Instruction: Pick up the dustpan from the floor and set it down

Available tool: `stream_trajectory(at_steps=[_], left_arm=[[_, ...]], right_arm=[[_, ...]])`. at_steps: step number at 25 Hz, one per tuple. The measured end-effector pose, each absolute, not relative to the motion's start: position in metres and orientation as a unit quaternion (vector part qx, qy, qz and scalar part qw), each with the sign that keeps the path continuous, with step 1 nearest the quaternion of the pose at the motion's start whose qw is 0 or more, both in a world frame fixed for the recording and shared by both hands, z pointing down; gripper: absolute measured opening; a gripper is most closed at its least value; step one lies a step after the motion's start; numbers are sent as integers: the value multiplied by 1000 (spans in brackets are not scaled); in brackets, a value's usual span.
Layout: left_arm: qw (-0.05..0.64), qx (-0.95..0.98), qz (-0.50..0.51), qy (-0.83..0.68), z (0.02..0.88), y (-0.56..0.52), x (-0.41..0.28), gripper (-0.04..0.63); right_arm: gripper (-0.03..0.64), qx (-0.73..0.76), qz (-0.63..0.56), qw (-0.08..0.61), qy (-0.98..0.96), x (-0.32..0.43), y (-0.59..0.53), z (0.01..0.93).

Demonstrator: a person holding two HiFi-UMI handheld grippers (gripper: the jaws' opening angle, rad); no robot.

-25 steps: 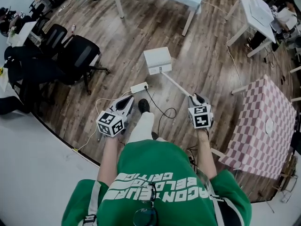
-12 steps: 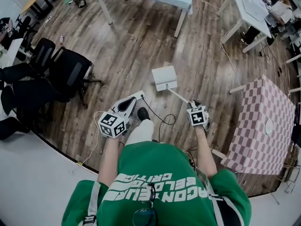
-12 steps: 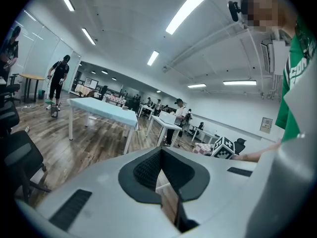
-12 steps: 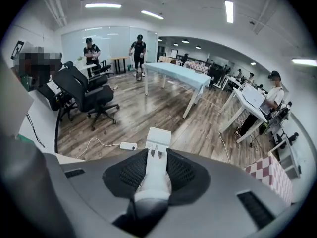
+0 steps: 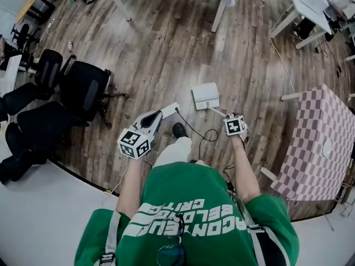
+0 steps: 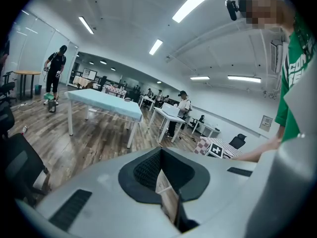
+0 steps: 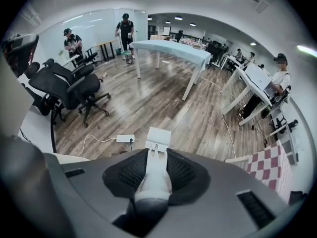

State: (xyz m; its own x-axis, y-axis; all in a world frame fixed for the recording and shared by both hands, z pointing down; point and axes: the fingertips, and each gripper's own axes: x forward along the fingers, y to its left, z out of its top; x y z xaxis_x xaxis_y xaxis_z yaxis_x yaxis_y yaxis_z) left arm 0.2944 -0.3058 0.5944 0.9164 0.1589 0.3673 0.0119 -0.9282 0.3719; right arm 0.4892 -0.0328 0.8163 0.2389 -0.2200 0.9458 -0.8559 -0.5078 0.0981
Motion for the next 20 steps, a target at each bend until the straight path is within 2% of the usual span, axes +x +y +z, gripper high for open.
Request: stream_trajectory(at_steps=[11, 20], left_arm=[[196, 952, 228, 59, 623, -353, 323, -7], [204, 950, 232, 41, 634, -374, 317, -8]], right_arm=[[120, 666, 529, 365, -378, 517, -84, 884], [121, 637, 560, 385, -363, 548, -113, 887]])
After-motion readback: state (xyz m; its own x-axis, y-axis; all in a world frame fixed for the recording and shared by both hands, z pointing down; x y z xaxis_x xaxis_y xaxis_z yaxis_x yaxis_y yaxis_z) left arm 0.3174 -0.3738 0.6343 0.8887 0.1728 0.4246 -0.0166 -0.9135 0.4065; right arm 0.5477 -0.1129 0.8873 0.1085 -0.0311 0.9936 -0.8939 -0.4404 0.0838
